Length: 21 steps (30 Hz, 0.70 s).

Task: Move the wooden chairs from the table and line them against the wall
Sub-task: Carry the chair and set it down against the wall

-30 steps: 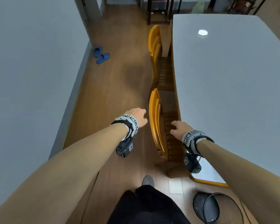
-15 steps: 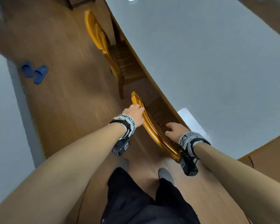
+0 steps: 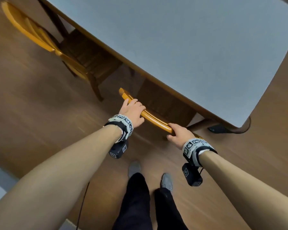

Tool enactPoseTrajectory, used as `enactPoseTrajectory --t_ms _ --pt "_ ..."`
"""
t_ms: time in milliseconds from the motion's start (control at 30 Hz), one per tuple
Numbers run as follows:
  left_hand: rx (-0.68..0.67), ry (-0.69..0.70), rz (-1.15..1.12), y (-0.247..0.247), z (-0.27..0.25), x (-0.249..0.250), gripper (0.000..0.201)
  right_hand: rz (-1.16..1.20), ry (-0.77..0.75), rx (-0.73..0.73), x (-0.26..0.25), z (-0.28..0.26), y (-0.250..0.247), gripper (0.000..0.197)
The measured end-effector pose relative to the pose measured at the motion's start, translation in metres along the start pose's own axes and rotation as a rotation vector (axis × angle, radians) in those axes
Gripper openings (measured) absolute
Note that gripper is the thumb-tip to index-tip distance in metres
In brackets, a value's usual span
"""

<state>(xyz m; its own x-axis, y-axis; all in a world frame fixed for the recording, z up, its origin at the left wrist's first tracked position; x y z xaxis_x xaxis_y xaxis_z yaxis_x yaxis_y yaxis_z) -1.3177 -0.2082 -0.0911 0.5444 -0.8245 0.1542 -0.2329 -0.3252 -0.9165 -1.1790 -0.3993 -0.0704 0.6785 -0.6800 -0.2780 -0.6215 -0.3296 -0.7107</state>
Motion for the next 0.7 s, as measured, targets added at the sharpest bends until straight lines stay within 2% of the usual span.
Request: enactPoseTrajectory --t_ms 67,167,467,700 --pt "0.087 0.014 0.004 0.008 -0.001 0.0 0.05 -0.002 0.017 0.076 0.002 0.003 0.008 0.054" --pt "0.126 0.014 0.008 0.013 -0.011 0.001 0.054 -0.006 0.0 0.13 0.004 -0.001 0.021 0.049" --pt "0.128 -0.049 -0.014 0.032 -0.069 0.012 0.058 -0.074 -0.085 0.105 0.002 -0.039 0.047 0.035" --pt "0.167 -0.214 -0.064 0.066 -0.141 0.066 0.057 -0.191 -0.215 0.092 0.037 -0.075 0.066 0.032"
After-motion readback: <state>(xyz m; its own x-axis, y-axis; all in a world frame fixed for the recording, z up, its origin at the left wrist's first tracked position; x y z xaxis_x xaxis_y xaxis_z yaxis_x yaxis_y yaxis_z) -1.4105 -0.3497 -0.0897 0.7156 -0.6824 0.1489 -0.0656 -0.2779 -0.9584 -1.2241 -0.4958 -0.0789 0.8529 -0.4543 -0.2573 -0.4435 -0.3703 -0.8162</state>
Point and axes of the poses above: each hand's wrist, its own z-axis towards the middle knuckle, its own y-axis out of the palm, x = y × z, the point moved 1 cm from there along z, towards the middle knuckle, and after that the axes turned 1 degree about x, right-handed, at the moved point
